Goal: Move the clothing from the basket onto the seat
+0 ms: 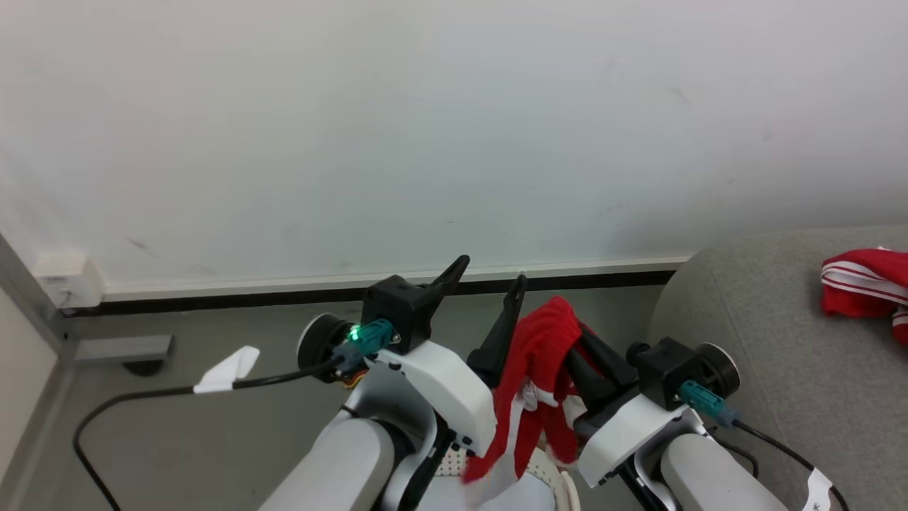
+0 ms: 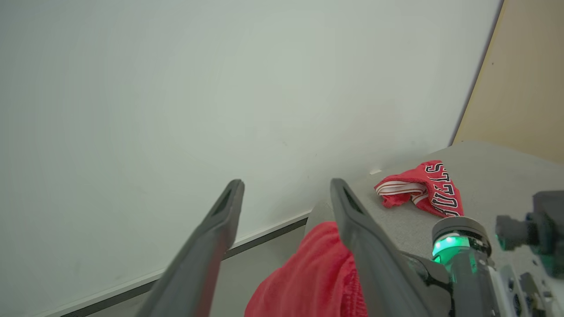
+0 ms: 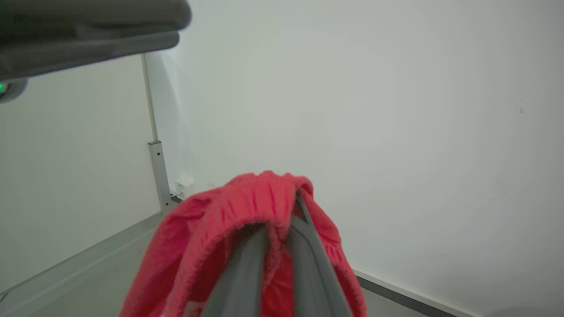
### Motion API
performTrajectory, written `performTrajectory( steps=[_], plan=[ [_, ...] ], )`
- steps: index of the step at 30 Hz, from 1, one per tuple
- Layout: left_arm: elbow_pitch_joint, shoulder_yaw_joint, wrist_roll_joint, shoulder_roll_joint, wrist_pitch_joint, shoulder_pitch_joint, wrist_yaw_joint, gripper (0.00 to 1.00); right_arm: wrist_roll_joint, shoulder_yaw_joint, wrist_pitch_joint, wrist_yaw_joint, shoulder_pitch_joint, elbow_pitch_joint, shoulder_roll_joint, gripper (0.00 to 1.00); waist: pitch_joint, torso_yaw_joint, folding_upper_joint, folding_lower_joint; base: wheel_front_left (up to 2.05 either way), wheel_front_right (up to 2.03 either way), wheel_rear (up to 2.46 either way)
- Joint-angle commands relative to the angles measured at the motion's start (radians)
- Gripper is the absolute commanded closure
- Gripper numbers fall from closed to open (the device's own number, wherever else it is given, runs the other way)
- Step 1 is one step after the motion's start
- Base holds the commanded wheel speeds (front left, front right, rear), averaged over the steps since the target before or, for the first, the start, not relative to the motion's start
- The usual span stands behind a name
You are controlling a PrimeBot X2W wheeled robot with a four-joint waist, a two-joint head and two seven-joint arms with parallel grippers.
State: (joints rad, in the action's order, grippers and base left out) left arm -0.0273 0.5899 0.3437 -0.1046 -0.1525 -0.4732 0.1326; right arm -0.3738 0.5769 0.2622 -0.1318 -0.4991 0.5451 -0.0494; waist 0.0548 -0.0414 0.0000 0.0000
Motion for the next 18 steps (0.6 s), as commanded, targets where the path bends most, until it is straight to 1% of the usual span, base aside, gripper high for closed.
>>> performTrajectory(
  steps=[1,6,9,18],
  plan=[
    [-0.003,-0.001,0.009,-0.010,0.000,0.013,-0.002,0.00,0.004,-0.007,0.004,0.002,0.000,-0.008,-0.002,1.00,-0.008,-0.026,0.0000,0.0000,0.00,0.00,0.00],
    [-0.015,0.006,0.016,-0.029,0.018,0.036,-0.014,0.00,0.048,-0.042,0.004,0.002,-0.021,-0.020,-0.003,1.00,-0.028,-0.115,0.0000,0.0000,0.00,0.00,0.00],
    [-0.032,0.008,0.016,-0.037,0.034,0.051,-0.016,0.00,0.069,-0.057,0.004,0.002,-0.035,-0.033,-0.014,1.00,-0.042,-0.187,0.0000,0.0000,0.00,0.00,0.00],
    [-0.081,0.027,0.019,-0.020,0.083,0.053,-0.027,0.00,0.089,-0.119,0.004,0.002,-0.072,-0.104,-0.104,1.00,-0.094,-0.387,0.0000,0.0000,0.00,0.00,0.00]
  ],
)
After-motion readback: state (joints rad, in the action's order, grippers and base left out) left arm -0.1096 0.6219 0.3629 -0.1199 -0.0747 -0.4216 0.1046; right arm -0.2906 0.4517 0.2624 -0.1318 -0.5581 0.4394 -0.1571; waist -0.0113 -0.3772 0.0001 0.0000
